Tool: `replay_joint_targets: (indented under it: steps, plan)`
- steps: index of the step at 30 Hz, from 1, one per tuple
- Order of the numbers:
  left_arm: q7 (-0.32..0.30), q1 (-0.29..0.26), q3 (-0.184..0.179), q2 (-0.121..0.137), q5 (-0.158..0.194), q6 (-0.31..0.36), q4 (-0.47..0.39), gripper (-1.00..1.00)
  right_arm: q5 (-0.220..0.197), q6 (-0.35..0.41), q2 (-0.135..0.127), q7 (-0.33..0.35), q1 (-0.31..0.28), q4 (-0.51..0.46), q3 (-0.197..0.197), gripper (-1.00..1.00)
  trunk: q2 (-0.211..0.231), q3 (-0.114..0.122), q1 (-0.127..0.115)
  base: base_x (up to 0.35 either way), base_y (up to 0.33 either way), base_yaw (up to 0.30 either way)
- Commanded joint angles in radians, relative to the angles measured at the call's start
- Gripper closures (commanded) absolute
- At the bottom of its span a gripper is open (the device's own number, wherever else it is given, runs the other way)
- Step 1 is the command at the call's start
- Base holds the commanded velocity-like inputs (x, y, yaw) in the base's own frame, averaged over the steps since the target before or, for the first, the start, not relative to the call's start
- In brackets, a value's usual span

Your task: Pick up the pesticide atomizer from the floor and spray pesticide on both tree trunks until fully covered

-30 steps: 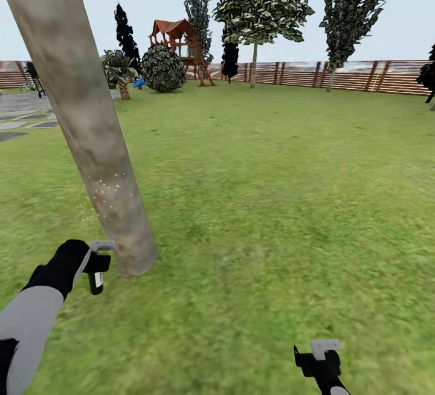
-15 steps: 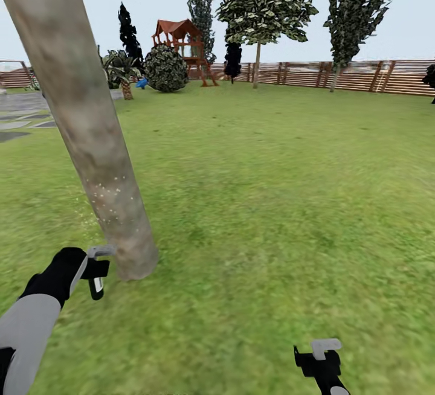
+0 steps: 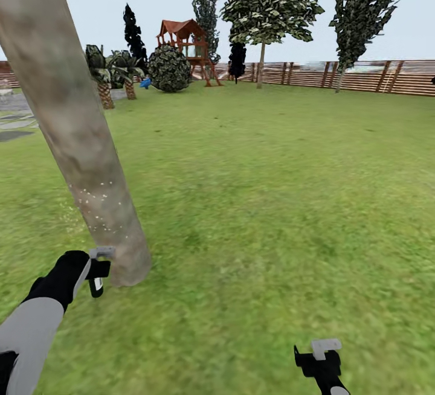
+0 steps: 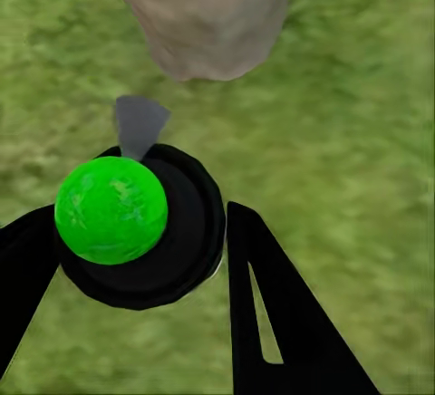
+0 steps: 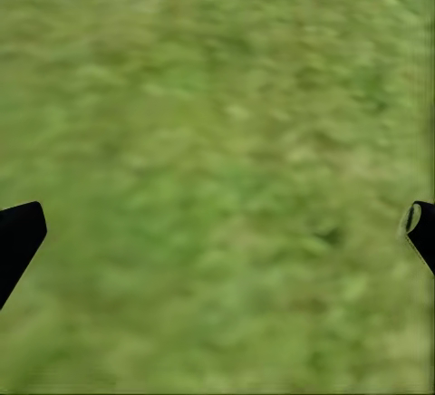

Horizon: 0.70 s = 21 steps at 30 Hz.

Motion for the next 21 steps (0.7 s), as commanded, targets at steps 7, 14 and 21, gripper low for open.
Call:
replay_joint_targets:
  steps: [7, 14, 21]
  plan:
    - [0.025, 0.062, 0.123, 0.010, -0.011, 0.001, -0.004, 1.00, 0.000, -0.001, 0.001, -0.006, -0.001, 0.001, 0.010, -1.00, 0.000, -0.001, 0.000, -0.092, -0.221, 0.209]
    - [0.027, 0.078, 0.129, 0.006, -0.015, -0.044, -0.005, 1.00, 0.000, -0.001, 0.002, -0.006, -0.001, 0.001, 0.010, -1.00, 0.000, -0.001, 0.000, -0.046, -0.224, 0.262]
    - [0.029, 0.078, 0.123, 0.003, -0.017, -0.065, -0.005, 1.00, 0.000, -0.001, 0.002, -0.006, -0.001, 0.001, 0.010, -1.00, 0.000, -0.001, 0.000, 0.230, -0.193, 0.037]
